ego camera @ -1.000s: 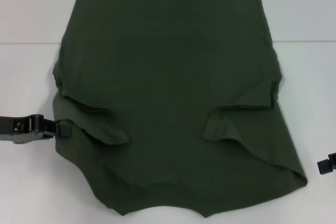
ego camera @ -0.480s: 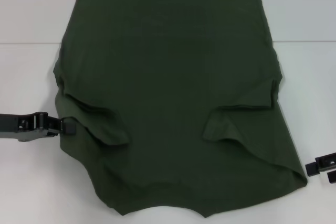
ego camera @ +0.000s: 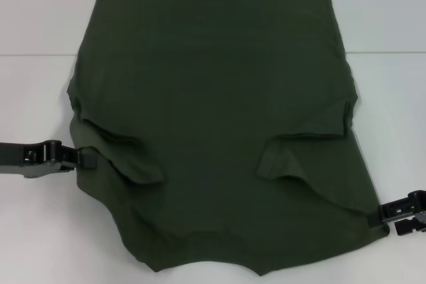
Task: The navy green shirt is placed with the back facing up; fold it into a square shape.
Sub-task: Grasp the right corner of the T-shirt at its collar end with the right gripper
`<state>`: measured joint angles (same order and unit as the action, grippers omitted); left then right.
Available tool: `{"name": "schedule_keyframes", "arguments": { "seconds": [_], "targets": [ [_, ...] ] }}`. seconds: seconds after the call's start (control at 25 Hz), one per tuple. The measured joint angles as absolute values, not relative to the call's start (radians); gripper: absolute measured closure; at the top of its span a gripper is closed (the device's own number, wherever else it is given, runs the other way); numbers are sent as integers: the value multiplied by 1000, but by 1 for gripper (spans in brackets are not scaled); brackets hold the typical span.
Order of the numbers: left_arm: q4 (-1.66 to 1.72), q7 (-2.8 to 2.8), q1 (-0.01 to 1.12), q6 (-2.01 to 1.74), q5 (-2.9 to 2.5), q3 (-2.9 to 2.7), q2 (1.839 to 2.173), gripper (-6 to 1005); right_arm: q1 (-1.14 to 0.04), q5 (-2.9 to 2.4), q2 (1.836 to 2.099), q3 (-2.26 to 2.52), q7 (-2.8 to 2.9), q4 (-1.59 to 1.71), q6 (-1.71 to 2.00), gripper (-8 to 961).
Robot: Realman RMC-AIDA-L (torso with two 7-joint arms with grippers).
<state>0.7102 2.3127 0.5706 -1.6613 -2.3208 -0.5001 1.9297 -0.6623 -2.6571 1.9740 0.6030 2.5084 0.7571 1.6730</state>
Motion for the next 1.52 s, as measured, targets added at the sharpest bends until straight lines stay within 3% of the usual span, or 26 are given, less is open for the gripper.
{"name": "schedule_keyframes", "arguments": {
  "seconds": [1.52],
  "targets": [
    [710, 2307, 574, -1663, -2307, -500, 1931, 980, -694, -2659, 1996, 663, 2508, 716, 1605, 96]
  ]
}}
